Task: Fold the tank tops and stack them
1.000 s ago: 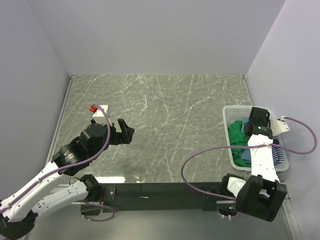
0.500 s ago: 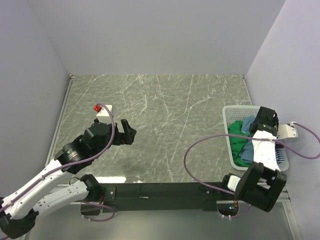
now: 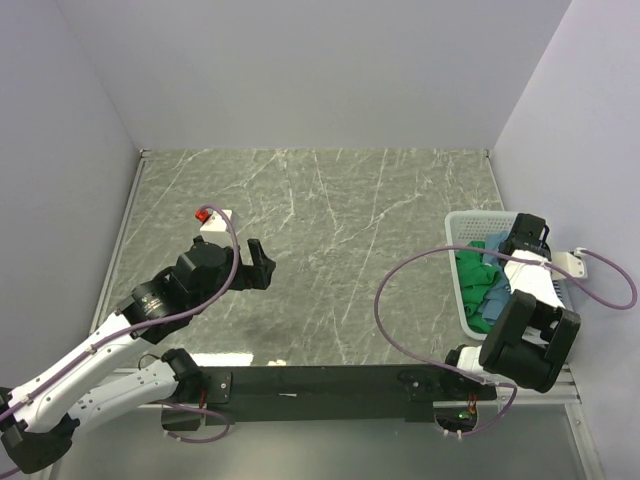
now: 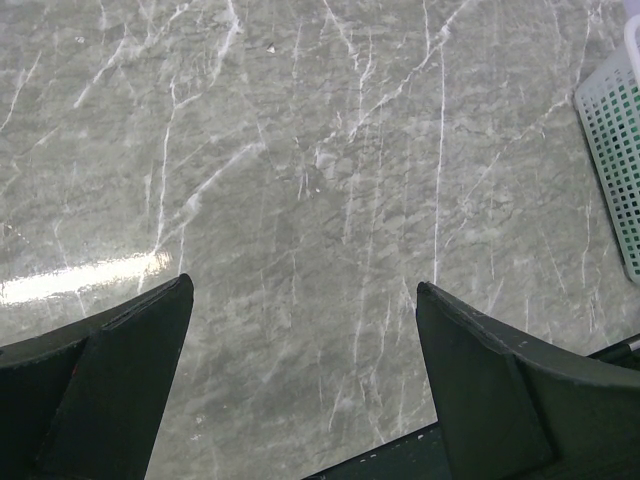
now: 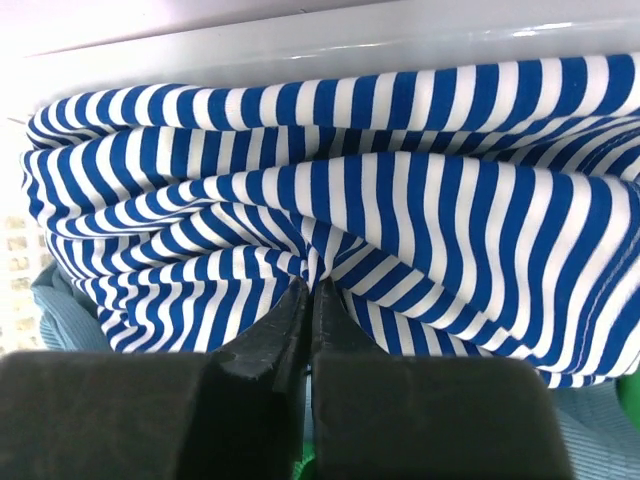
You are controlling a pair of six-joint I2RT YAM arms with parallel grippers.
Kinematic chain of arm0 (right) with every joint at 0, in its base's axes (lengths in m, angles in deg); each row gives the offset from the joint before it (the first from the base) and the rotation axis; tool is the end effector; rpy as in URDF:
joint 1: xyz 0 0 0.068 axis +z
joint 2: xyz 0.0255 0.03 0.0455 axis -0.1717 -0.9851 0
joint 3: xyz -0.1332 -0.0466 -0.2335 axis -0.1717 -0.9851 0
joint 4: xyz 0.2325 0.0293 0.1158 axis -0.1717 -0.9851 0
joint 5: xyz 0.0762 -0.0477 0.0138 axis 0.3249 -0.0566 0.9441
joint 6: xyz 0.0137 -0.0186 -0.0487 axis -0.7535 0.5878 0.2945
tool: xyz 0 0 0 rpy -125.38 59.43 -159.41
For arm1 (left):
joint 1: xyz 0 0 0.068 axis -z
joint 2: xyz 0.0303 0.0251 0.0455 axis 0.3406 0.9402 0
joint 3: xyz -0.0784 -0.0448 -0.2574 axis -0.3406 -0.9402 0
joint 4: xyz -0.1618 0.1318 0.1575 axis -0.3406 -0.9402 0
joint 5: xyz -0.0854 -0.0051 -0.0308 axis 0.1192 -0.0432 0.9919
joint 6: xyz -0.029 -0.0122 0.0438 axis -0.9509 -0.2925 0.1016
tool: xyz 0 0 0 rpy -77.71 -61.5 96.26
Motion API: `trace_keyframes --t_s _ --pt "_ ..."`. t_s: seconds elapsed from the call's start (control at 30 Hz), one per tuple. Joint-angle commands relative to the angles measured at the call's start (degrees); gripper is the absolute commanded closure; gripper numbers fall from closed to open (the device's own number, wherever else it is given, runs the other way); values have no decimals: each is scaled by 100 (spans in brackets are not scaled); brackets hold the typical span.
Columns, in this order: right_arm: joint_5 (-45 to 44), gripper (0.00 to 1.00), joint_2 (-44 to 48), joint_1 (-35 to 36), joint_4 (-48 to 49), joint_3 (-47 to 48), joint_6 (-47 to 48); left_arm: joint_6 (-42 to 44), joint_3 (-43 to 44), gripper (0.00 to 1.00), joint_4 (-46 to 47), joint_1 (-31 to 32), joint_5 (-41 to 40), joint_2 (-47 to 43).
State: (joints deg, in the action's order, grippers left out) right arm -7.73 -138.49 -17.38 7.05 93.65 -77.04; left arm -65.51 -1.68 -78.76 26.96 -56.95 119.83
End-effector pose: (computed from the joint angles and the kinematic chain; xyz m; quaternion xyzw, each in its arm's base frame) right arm 0.2168 -0.1343 0.2074 0.6942 0.6034 -0.1954 0.3404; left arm 0.1171 -0.1071 0.3282 0.0102 0.8468 -0.2136 0.4871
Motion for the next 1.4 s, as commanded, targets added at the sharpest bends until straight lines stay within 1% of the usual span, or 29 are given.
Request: trace_keyframes --t_s 0.0,0.13,0.27,0.37,0.47,0.5,0.57,0.7,0.73,0.77,0.8,0.83,0.87,0.93,1.03,1.07,1.17,1.23,1.27,1.3,1.37 --pt "-237 100 116 -42 -76 345 -92 129 5 1 210 15 91 26" --pt "-123 100 599 -42 -252 460 83 102 -4 1 210 15 83 -9" --pt "123 100 1415 37 -410 679 469 93 -4 1 210 15 56 -53" --pt "80 100 1846 116 -577 960 698 85 -4 1 201 15 56 -80" --pt "237 100 2102 195 -727 1242 970 76 -21 1 218 15 56 -106" --pt "420 100 2173 248 -683 1251 1067 85 -13 1 227 6 65 -123" --pt "457 100 2357 344 -639 1181 1138 76 -4 1 227 15 65 -124" --pt "203 100 2499 1028 -446 498 1103 58 5 1 227 15 109 -141" --pt "142 100 2412 1413 -271 373 1120 58 -12 1 236 15 118 -141" --pt "80 98 2324 1643 -217 268 1129 58 -4 1 236 15 118 -150" --pt "-34 91 2218 1820 -217 136 1095 58 -4 1 236 15 118 -167" --pt "-165 75 2000 2056 -347 109 1007 50 -13 1 227 6 118 -185" --pt "-358 68 1902 2102 -410 74 867 49 -21 1 227 15 118 -185" --pt "-360 54 1813 2103 -402 -41 900 49 -39 1 210 15 127 -203" --pt "-456 44 2049 2103 -393 -85 1050 67 -57 1 201 15 118 -220" --pt "-474 43 2129 2103 -393 -76 1085 67 -48 1 210 15 127 -203" --pt "-877 37 2331 2068 -559 55 1173 67 -30 1 210 15 153 -185" --pt "-1002 33 2271 1805 -586 143 1295 67 -30 1 210 6 170 -167" --pt "-897 33 2218 1647 -595 178 1357 67 -30 1 210 6 179 -176" --pt "-774 32 2139 1289 -551 231 1401 67 -48 1 227 15 197 -185" --pt "-466 31 1945 1058 -472 232 1533 76 -57 1 253 15 223 -176"
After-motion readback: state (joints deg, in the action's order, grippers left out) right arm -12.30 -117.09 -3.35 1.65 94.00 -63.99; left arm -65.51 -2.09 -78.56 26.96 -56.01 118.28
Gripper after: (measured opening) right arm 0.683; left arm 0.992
